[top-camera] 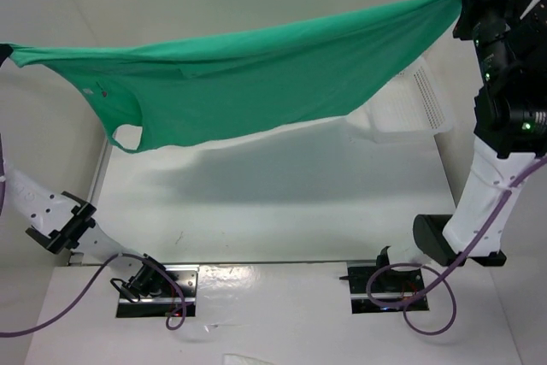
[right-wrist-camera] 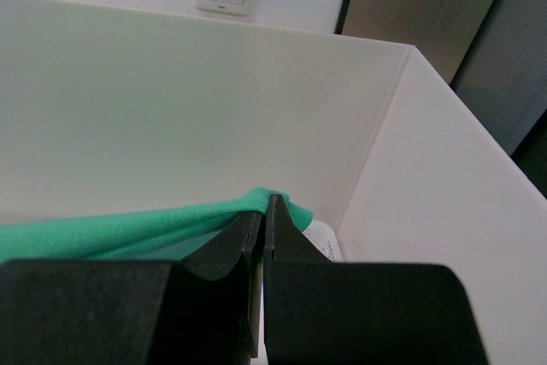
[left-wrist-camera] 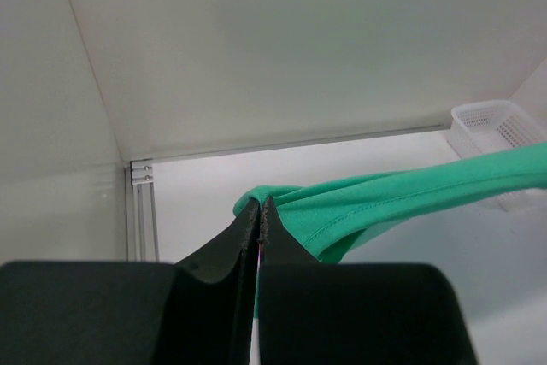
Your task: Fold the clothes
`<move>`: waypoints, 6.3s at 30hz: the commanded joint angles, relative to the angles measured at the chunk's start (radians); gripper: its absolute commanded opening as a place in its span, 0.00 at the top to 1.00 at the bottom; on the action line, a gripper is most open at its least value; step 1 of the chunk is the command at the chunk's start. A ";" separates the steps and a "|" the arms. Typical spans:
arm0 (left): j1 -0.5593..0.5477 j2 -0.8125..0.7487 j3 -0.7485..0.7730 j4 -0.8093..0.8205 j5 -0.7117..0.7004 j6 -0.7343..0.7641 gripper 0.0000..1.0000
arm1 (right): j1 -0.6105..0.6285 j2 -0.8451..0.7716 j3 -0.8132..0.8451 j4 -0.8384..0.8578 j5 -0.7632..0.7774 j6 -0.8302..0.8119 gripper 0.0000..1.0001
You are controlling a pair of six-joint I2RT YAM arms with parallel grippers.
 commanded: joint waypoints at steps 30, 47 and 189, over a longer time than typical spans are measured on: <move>0.013 -0.090 0.003 0.138 0.147 -0.076 1.00 | -0.015 -0.237 -0.385 0.236 -0.113 -0.010 1.00; -0.509 0.229 -0.046 0.203 -0.328 0.007 1.00 | -0.035 0.525 0.381 0.057 -0.179 0.053 1.00; -0.671 -0.292 -1.637 0.621 -0.770 0.291 1.00 | 0.083 0.193 -0.940 0.494 -0.259 -0.030 1.00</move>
